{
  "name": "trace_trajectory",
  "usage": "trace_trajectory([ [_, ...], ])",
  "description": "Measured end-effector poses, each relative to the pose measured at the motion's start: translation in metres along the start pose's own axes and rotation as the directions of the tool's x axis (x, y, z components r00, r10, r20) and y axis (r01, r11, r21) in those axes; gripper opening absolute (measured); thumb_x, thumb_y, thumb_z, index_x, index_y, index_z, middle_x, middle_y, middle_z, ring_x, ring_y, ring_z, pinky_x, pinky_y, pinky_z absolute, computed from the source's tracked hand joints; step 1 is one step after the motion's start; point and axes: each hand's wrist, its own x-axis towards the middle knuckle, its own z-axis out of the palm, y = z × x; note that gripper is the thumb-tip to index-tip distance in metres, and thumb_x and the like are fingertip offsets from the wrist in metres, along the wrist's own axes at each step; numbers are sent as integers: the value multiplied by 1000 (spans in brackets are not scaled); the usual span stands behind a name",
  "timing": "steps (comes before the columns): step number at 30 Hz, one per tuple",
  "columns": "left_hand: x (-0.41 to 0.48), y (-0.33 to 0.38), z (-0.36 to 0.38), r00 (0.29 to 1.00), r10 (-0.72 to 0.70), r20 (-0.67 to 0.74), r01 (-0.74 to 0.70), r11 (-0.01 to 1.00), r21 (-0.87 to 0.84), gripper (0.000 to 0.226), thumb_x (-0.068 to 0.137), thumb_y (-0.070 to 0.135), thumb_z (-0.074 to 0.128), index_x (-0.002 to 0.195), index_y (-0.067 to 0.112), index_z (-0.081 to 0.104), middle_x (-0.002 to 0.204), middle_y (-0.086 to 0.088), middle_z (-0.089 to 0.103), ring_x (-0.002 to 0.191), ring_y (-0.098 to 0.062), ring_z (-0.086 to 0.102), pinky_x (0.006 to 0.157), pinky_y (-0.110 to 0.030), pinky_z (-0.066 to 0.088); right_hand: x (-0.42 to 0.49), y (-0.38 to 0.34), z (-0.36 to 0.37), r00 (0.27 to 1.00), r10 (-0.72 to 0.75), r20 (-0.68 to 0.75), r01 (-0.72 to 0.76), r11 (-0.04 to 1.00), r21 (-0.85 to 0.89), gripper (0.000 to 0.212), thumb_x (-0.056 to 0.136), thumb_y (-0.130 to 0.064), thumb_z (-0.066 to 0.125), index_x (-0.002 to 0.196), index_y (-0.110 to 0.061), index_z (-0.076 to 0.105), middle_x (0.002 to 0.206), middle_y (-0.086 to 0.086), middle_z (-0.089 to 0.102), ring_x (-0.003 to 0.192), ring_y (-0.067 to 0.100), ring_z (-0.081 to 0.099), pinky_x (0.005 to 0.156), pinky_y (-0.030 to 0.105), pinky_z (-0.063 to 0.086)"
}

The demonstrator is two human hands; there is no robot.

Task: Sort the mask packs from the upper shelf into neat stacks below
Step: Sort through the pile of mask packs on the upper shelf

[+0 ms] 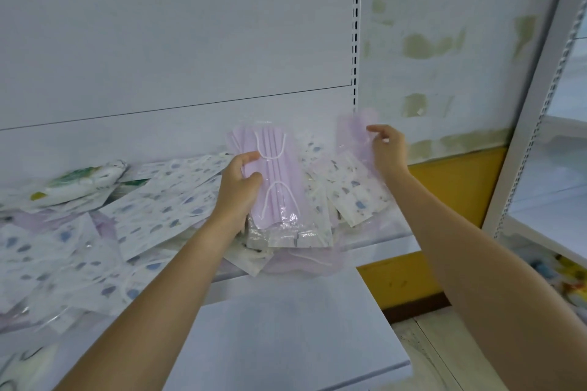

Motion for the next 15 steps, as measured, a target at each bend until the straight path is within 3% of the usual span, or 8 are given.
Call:
trace_trajectory([
  [2, -2, 2, 0, 999, 33, -17, -33, 999, -7, 46, 88, -7, 39, 124, 18, 52, 95, 27, 44, 47, 19, 46, 48, 1, 34, 3, -11, -4, 989, -18, -144, 30, 996, 85, 40, 93, 5, 32, 115, -10, 62, 124, 7, 59, 109, 18, 56, 84, 15, 41],
  [5, -2, 5, 2, 997, 66, -48, -67, 998, -15, 47, 88, -5, 39, 128, 17, 50, 112, 16, 50, 64, 15, 51, 51, 3, 35, 7, -31, -14, 948, 102, -303, 15, 932, 361, 36, 94, 3, 34, 112, -14, 60, 117, 2, 58, 109, 12, 53, 82, 6, 42],
  [8, -1, 5, 3, 995, 79, -53, -80, 997, -16, 42, 91, 0, 40, 129, 16, 49, 120, 11, 45, 66, 28, 45, 53, 5, 33, 10, -46, -20, 943, 206, -261, -33, 840, 542, 35, 93, 3, 36, 109, -19, 57, 108, -1, 55, 102, 16, 55, 88, 16, 47],
  [12, 1, 11, 5, 997, 48, -52, -51, 996, -71, 33, 95, 14, 46, 127, 19, 51, 121, 9, 49, 88, 5, 50, 60, -2, 36, -2, -53, -12, 977, 154, -147, -55, 850, 524, 39, 91, 3, 37, 116, -19, 58, 106, 3, 50, 78, 7, 47, 66, 12, 42],
  [15, 2, 13, 5, 1000, 17, -21, -19, 998, -64, 31, 98, 25, 45, 128, 17, 50, 121, 8, 48, 108, -6, 46, 80, -15, 36, -10, -61, -7, 978, 169, -124, -74, 833, 548, 42, 91, 4, 37, 124, -14, 56, 117, 8, 56, 84, 9, 48, 74, 15, 43],
])
